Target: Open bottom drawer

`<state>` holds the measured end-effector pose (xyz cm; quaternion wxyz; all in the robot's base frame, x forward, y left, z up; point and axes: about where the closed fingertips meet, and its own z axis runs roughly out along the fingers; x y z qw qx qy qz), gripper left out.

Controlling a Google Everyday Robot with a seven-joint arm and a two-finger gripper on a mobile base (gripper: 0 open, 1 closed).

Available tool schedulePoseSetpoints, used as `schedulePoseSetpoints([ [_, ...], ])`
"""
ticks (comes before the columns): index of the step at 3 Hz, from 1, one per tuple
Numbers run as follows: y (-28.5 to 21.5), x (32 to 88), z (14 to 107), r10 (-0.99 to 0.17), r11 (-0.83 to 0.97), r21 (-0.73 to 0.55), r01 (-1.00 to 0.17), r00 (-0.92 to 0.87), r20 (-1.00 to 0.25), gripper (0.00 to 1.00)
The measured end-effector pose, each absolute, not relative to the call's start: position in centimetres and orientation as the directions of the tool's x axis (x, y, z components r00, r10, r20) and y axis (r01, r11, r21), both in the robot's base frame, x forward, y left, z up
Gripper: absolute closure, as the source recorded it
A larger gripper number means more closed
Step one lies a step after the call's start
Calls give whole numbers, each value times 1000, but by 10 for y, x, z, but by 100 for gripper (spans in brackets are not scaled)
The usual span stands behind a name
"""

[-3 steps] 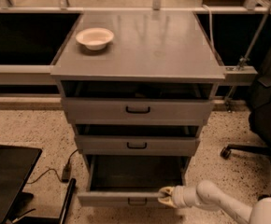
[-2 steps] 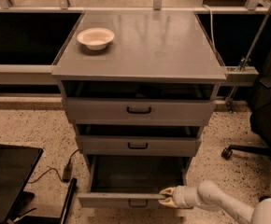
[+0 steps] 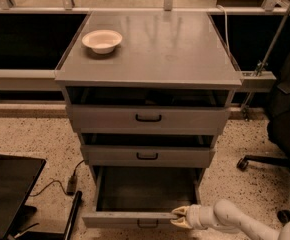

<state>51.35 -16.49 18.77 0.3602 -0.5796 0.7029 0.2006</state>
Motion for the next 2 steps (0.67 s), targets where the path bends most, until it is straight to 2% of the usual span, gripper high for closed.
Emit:
schedulePoseSetpoints([
  [2,-167,491,186,-664,255,-132,-958,-74,-744,100],
])
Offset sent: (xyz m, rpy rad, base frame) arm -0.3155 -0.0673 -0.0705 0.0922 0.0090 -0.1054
